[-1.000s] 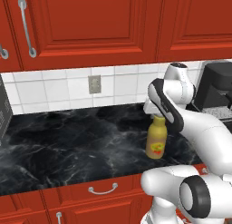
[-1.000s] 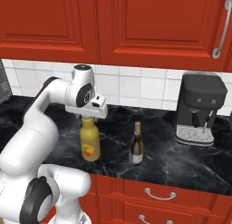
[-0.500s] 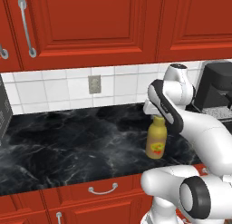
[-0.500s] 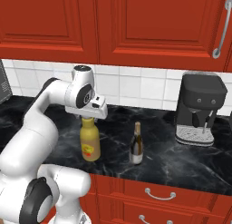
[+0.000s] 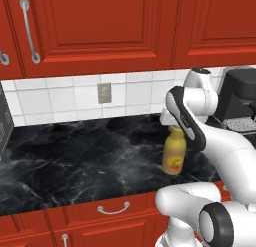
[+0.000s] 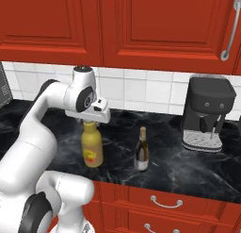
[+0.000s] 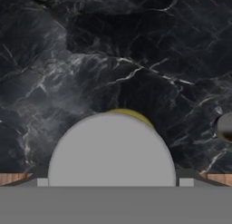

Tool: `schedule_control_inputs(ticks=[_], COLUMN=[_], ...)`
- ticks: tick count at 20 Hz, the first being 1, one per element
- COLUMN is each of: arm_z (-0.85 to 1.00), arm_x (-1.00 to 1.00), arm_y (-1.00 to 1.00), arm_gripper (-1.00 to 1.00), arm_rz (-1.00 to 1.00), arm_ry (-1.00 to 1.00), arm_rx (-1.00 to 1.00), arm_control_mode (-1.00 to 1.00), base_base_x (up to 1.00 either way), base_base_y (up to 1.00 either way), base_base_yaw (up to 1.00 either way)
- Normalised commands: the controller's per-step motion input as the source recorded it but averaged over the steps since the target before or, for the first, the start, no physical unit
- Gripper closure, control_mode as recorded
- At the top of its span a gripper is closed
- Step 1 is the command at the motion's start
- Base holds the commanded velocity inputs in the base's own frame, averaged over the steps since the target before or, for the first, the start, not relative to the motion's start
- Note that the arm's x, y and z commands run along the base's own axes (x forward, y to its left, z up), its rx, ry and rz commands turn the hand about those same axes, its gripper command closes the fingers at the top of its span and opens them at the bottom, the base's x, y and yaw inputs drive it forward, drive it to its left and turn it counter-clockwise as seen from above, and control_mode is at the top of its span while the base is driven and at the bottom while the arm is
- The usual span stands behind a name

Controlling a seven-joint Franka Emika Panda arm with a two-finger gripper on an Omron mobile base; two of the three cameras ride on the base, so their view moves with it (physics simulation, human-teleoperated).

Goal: There is a wine glass and glass cup on the dining counter. Place the wine bottle next to the wine glass and the juice bottle next to the glass cup.

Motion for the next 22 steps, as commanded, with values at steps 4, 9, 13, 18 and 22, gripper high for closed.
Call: schedule_control_inputs(ticks=[4, 9, 13, 18, 22], arm_z=[0.40, 0.28, 0.15, 0.01, 0.00], arm_x=[-0.07, -0.11, -0.05, -0.01, 0.00], arm_y=[0.04, 0.04, 0.03, 0.00, 0.00], arm_gripper=[1.00, 1.00, 1.00, 1.00, 1.00], arm_rz=[0.00, 0.00, 0.00, 0.01, 0.00], arm_ry=[0.00, -0.03, 0.00, 0.00, 0.00], arm_rx=[0.00, -0.01, 0.00, 0.01, 0.00], arm_control_mode=[-1.00, -1.00, -1.00, -1.00, -1.00], base_base_x=[0.00, 0.00, 0.00, 0.00, 0.00], base_base_y=[0.00, 0.00, 0.00, 0.00, 0.00], base_base_yaw=[0.00, 0.00, 0.00, 0.00, 0.00])
